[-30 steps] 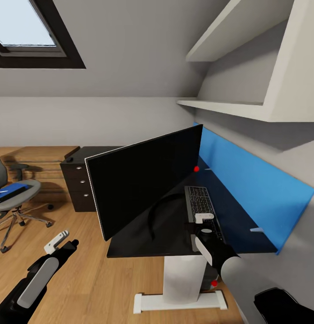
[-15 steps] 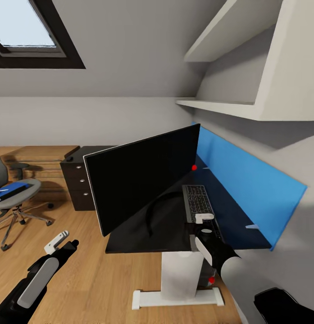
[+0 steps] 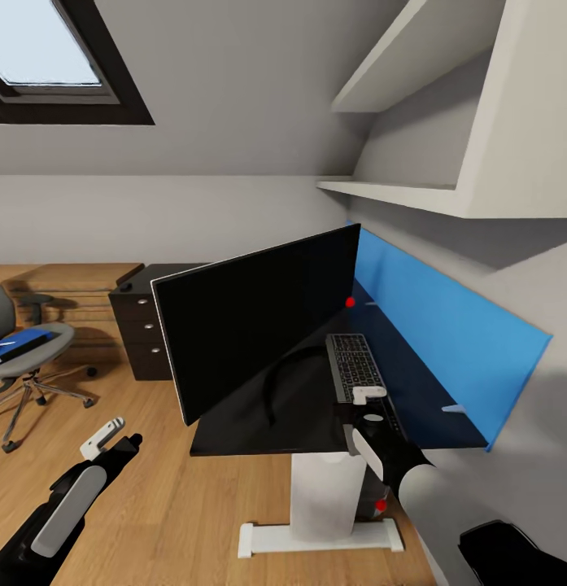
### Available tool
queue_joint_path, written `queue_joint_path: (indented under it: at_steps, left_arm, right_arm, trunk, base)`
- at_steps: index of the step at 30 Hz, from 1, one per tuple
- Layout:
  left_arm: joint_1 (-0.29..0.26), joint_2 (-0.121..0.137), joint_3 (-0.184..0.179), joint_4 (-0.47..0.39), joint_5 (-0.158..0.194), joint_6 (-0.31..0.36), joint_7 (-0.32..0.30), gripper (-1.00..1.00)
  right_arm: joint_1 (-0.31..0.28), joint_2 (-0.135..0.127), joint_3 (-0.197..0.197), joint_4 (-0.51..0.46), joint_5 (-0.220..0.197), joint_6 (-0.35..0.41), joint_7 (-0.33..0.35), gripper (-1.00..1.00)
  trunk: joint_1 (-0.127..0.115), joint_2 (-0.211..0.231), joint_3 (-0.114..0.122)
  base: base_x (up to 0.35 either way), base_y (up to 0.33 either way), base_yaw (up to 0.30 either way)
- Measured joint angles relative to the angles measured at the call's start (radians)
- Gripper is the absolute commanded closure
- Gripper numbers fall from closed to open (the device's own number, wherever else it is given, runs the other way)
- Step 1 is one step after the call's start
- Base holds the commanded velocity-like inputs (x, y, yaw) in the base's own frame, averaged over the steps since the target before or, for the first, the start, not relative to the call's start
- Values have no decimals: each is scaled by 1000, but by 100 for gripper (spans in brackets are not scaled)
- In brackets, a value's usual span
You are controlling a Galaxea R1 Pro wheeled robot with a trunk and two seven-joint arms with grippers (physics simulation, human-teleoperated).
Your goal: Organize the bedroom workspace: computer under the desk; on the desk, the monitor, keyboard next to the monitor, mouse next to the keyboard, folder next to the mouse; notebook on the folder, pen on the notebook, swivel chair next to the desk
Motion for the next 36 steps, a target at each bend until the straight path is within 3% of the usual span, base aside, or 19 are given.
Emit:
queue_joint_path:
  at_steps: [36]
  left_arm:
    - [0, -1, -1, 0, 2, 0, 0, -100]
  right_arm:
    - [0, 1, 0, 2, -2, 0, 0, -100]
  trunk:
    - [0, 0, 0]
  base:
    - [-66, 0, 0]
